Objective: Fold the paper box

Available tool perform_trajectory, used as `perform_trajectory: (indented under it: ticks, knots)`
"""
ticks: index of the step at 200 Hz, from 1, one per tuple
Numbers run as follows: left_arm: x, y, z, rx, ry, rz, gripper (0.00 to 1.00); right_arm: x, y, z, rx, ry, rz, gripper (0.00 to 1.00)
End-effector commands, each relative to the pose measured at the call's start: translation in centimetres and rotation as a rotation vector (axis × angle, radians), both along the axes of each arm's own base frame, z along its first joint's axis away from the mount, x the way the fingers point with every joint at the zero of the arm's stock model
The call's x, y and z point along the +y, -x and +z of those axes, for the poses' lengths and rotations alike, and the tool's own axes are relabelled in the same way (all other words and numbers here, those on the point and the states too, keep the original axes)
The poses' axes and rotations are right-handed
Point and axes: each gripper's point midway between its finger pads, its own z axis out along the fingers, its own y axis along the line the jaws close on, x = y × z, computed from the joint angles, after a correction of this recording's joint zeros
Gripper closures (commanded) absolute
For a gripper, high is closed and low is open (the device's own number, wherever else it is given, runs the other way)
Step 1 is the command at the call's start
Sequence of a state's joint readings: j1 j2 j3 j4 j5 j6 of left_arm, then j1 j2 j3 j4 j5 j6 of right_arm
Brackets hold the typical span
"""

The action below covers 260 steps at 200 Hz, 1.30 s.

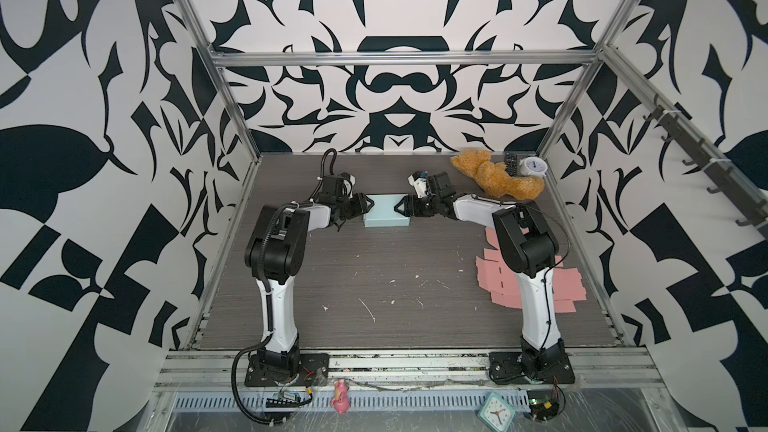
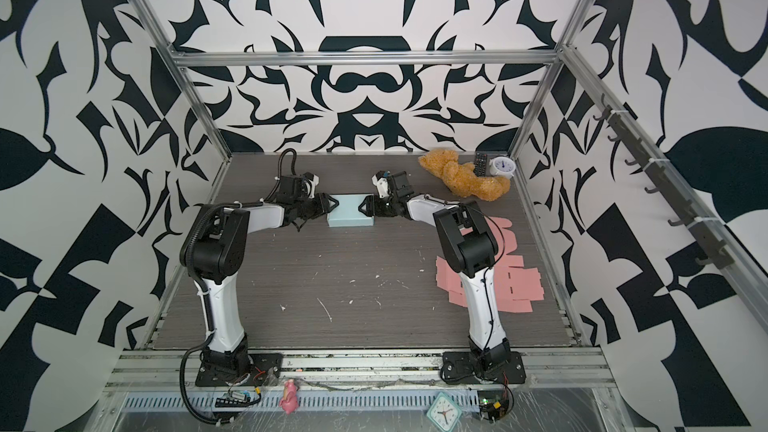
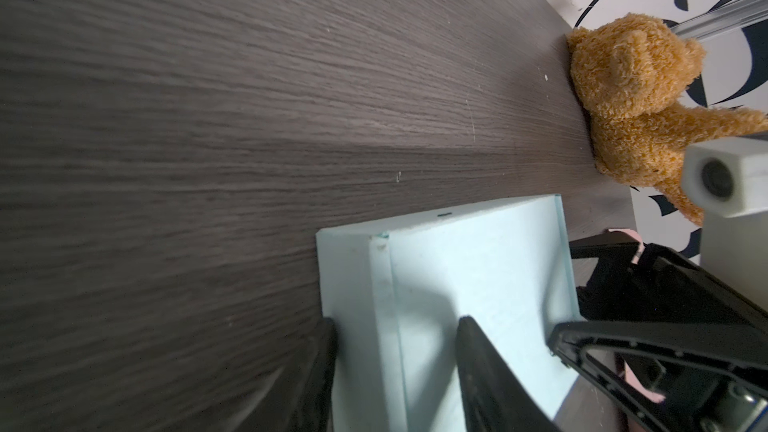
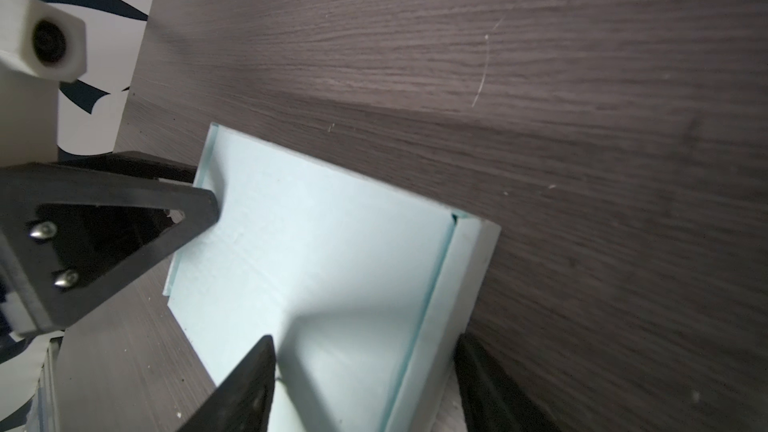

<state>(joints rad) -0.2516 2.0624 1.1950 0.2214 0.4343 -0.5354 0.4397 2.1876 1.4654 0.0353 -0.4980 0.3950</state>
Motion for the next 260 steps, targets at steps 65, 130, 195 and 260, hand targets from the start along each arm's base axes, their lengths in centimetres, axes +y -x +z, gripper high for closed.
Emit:
perform_trajectory:
  ticks: [65, 130, 195, 260]
  knots:
    - [-0.5, 1.1, -1.8, 0.076, 0.03, -0.006, 0.41, 1.6, -0.3, 3.1, -0.068, -0.064, 0.035, 0.12]
    - [1.8, 1.3, -0.5, 0.057, 0.053, 0.046, 0.14, 0.3, -0.2, 4.7, -0.107, -0.05, 0.005, 0.01]
    - [2.7, 4.2, 2.6, 0.019, 0.048, 0.055, 0.03, -1.8, 1.9, 6.8, -0.144, 0.002, -0.029, 0.01]
    - [1.7, 10.2, 5.8, -0.015, 0.069, -0.004, 0.03, -7.2, 7.8, 7.1, -0.111, 0.203, -0.055, 0.01]
